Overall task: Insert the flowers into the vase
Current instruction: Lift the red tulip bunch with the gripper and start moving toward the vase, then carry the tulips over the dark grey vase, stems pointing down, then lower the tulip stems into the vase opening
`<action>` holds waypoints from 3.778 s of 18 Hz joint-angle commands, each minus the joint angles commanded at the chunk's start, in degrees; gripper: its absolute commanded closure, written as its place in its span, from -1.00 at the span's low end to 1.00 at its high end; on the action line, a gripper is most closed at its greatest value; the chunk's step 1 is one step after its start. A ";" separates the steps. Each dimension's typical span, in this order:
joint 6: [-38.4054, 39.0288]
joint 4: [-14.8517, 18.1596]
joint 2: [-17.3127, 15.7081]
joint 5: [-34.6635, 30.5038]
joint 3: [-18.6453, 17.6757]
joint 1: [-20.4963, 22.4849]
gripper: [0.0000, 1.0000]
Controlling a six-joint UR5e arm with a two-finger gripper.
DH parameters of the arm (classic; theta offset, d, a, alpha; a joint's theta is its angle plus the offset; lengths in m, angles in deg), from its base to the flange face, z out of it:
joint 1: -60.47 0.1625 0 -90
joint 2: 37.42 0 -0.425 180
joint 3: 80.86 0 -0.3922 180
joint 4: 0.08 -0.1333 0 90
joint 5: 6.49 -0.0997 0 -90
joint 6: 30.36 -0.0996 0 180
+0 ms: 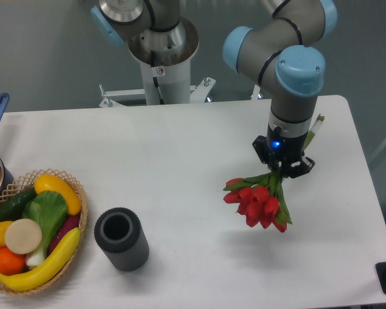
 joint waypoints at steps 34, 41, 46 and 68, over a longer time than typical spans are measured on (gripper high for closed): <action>23.12 -16.79 0.52 67.76 3.77 -6.84 0.91; 23.03 -17.31 4.83 67.76 8.70 -12.30 0.85; 23.03 -17.40 5.27 67.76 9.05 -14.15 0.82; 15.93 -19.42 7.21 66.88 -0.25 -14.07 0.62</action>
